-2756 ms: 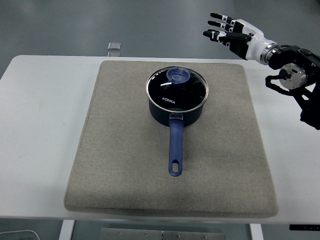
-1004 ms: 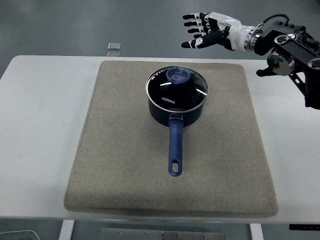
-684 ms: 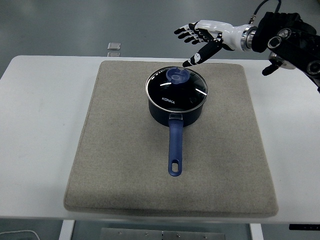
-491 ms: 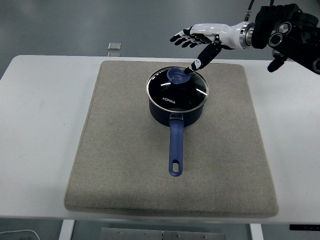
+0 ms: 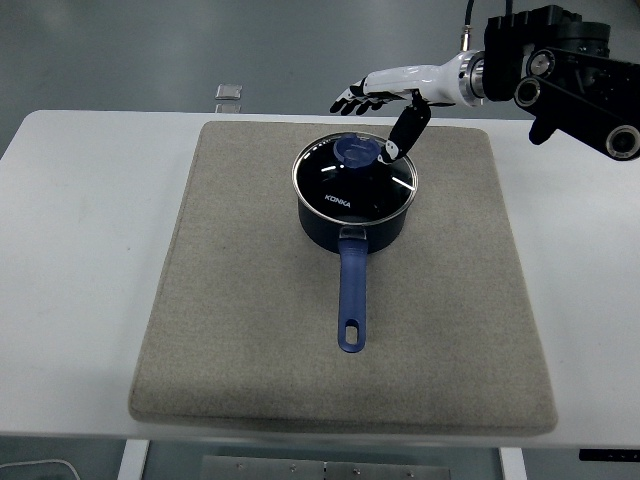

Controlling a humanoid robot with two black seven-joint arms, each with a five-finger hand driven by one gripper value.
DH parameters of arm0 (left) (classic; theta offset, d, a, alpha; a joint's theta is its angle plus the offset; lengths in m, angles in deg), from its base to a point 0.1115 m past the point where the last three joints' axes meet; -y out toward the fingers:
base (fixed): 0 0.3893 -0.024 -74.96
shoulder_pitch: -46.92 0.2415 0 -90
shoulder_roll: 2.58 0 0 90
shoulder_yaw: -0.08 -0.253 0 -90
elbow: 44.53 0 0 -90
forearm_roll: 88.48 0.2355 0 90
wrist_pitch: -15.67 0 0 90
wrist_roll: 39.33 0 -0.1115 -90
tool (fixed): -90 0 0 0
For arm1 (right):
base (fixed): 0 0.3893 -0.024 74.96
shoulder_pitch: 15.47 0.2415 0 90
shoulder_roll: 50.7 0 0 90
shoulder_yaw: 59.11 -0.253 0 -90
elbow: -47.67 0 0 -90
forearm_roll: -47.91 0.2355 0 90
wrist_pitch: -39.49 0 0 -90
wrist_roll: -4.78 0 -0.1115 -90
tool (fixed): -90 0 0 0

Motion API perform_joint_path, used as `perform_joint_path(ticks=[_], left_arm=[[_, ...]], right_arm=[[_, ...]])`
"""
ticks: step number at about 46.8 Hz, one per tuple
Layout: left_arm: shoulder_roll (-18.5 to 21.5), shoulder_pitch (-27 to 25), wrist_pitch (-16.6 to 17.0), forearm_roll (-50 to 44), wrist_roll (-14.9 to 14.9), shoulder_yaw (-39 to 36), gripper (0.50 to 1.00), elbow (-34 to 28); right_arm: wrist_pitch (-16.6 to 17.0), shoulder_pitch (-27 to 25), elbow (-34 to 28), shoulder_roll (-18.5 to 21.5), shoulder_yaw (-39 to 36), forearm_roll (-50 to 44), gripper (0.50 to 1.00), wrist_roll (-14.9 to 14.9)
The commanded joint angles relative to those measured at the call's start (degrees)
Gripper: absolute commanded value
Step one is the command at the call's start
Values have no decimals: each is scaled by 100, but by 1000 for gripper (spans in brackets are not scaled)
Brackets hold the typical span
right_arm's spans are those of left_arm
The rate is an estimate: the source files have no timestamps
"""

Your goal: Lift the pot lid and place it to the right of the pot.

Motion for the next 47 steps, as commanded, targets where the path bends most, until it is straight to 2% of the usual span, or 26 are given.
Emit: perform_joint_path(ticks=[1, 21, 25, 32, 47], left_arm=[[0, 5, 0, 0, 0, -1, 1000, 0], [0, 5, 0, 0, 0, -1, 1000, 0], [0, 5, 0, 0, 0, 7, 1000, 0], [0, 5, 0, 0, 0, -1, 1000, 0], [0, -4, 0, 0, 0, -1, 1000, 0]], right_arm=[[-33, -12, -1, 8, -1, -172, 940, 0], [-33, -29, -1, 246, -1, -243, 932, 8], [-24, -20, -1, 246, -1, -374, 922, 9], [11, 23, -1, 246, -1, -436, 870, 9], [11, 85, 113, 237, 158, -568, 866, 70]])
